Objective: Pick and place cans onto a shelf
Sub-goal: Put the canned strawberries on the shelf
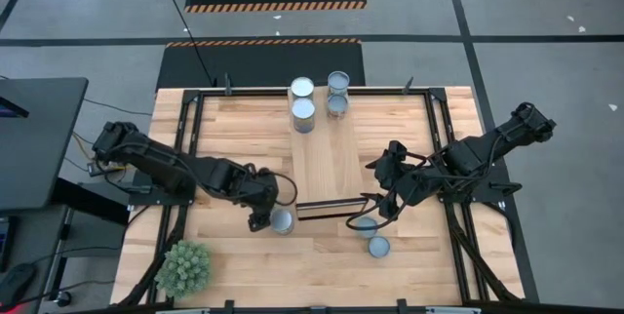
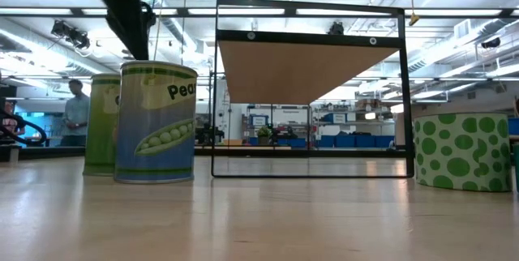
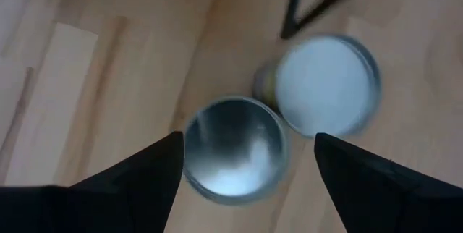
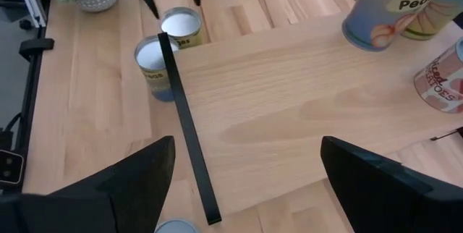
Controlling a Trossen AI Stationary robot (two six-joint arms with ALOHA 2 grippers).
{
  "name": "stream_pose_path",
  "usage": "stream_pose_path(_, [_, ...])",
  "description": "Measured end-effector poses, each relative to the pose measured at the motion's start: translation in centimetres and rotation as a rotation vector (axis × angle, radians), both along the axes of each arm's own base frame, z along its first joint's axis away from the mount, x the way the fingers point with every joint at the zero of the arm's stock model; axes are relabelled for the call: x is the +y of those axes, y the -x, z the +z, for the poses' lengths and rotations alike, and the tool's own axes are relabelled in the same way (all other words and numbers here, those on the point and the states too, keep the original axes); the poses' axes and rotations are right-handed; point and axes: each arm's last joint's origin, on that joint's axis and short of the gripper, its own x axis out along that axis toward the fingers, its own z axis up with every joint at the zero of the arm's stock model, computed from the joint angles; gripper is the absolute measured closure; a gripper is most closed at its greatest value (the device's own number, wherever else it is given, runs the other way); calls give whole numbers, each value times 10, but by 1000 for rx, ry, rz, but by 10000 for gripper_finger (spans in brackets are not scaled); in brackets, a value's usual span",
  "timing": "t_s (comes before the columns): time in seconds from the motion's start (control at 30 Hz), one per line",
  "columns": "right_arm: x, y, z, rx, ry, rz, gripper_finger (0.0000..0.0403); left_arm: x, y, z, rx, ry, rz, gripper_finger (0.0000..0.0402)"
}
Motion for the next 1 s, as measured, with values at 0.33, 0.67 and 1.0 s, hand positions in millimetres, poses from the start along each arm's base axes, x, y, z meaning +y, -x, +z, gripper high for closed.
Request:
stream_pose_path(0.33, [0,2,-2,41,-16,27,49,11,-5,0,20,129,-31,86])
stream_pose_path(0.67, [20,25,-12,182,-58,99,49,1,-2,0,35,126,-257,86])
stream_pose_path(1.0, [55,54,-61,237,-109,101,49,3,-2,0,35,137,-124,86])
